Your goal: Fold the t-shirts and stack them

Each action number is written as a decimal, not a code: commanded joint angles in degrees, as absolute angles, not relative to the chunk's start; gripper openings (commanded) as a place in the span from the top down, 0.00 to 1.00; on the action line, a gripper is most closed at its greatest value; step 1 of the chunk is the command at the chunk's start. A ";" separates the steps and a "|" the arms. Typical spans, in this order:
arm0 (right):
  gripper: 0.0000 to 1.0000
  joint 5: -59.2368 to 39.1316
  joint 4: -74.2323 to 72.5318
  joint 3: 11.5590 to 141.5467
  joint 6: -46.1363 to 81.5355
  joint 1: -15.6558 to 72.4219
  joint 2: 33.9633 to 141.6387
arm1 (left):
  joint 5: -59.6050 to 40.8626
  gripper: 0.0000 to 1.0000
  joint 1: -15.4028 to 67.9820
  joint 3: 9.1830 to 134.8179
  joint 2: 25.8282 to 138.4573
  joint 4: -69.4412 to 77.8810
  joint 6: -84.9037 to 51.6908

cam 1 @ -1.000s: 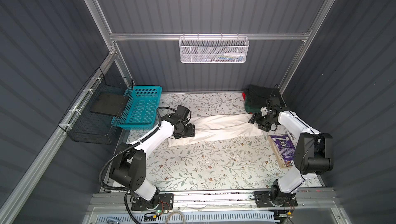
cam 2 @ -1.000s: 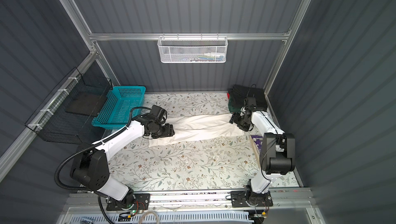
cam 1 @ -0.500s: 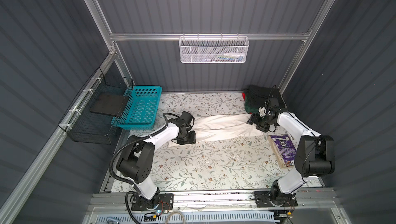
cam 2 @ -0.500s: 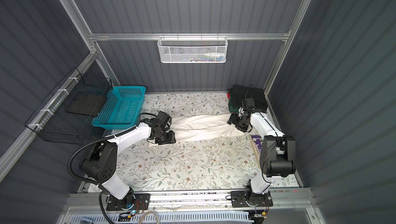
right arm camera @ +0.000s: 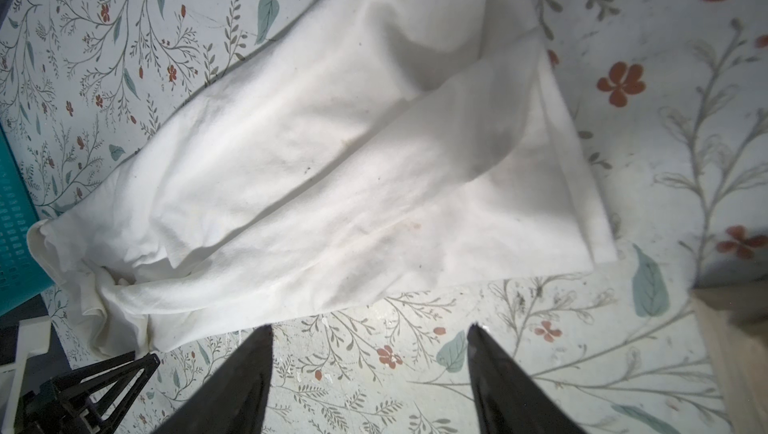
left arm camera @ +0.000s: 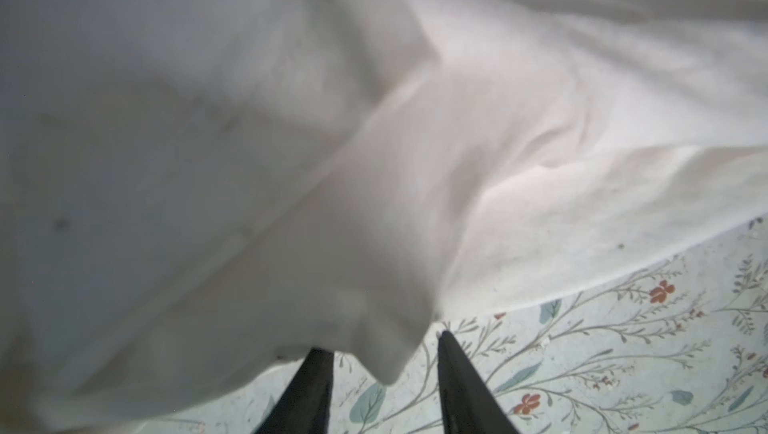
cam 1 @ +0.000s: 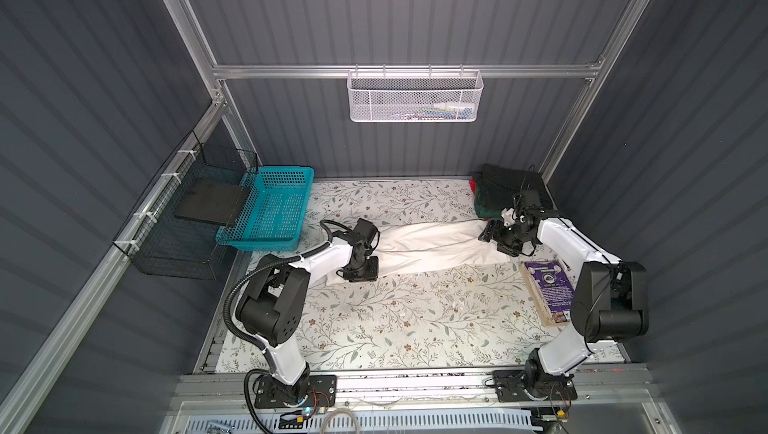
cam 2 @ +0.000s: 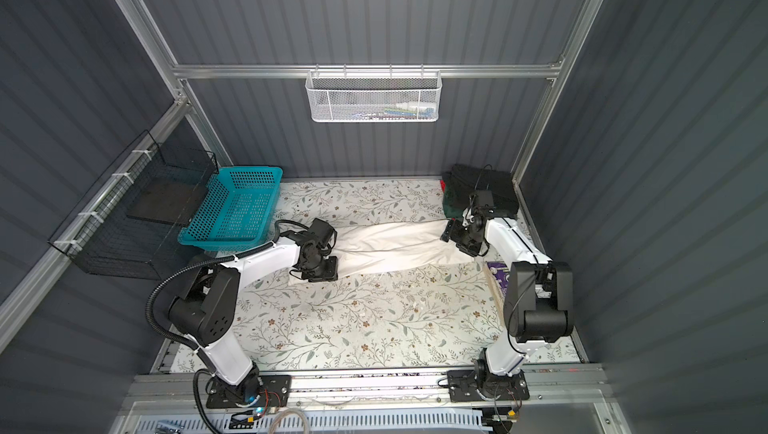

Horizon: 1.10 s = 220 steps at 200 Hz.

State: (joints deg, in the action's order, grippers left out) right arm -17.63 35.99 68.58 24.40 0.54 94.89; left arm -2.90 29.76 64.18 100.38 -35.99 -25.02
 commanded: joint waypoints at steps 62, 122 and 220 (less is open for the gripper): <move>0.26 -17.76 36.51 68.79 24.30 0.88 96.50 | -0.30 0.62 29.98 68.60 102.55 -37.02 -23.30; 0.27 -17.71 36.36 68.84 24.43 0.88 97.20 | 0.47 0.90 29.97 70.52 103.27 -36.49 -22.43; 0.26 -17.75 36.11 68.75 24.96 0.92 97.27 | 6.40 1.00 29.97 79.10 107.16 -37.44 -19.65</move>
